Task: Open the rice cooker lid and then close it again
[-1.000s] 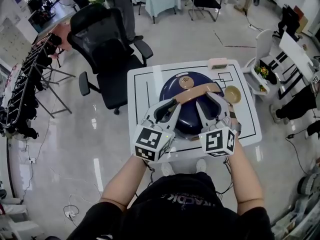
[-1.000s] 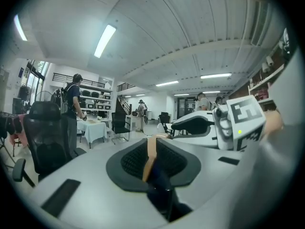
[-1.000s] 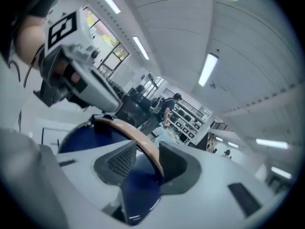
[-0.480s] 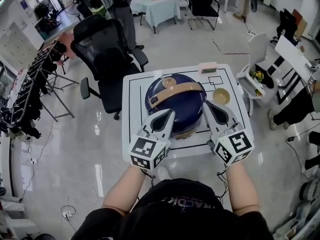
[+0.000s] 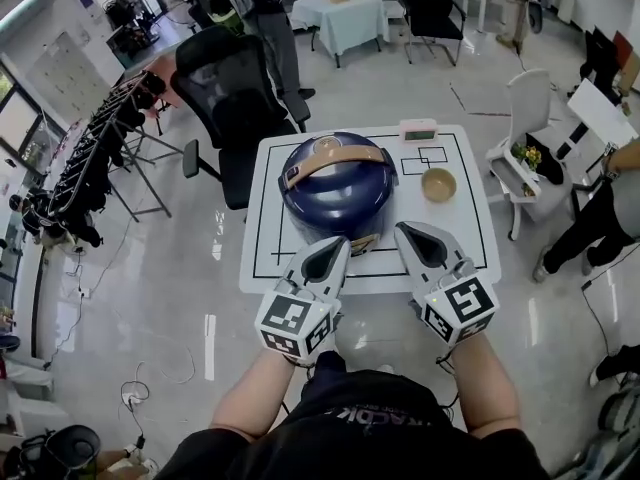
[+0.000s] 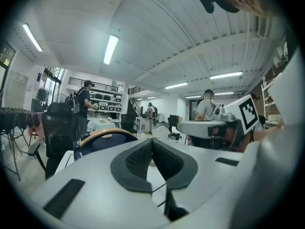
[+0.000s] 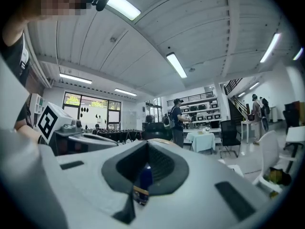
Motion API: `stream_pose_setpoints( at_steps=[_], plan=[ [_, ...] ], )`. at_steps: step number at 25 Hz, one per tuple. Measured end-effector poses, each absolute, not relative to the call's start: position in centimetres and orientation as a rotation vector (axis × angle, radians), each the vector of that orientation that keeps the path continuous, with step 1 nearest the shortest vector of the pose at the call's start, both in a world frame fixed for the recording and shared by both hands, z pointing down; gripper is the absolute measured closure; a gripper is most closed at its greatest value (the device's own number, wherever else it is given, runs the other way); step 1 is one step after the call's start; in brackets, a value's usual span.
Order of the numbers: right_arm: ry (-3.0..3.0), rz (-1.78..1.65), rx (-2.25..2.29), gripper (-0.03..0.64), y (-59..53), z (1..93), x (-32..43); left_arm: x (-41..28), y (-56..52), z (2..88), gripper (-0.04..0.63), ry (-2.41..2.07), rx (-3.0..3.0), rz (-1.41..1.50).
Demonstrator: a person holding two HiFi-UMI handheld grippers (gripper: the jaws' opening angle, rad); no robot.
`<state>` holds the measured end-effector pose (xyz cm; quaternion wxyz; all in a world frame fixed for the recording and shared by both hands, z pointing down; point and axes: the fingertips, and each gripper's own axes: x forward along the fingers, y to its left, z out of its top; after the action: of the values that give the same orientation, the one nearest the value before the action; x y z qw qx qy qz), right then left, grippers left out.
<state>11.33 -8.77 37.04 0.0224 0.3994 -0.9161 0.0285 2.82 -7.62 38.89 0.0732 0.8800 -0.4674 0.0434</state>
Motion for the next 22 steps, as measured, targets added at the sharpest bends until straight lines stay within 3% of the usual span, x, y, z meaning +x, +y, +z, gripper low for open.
stream_pose_setpoints(
  at_steps=[22],
  plan=[
    [-2.909,0.147,1.050,0.616,-0.4,38.1,9.4,1.5,2.2,39.2,0.592,-1.574,2.529,0.093]
  ],
)
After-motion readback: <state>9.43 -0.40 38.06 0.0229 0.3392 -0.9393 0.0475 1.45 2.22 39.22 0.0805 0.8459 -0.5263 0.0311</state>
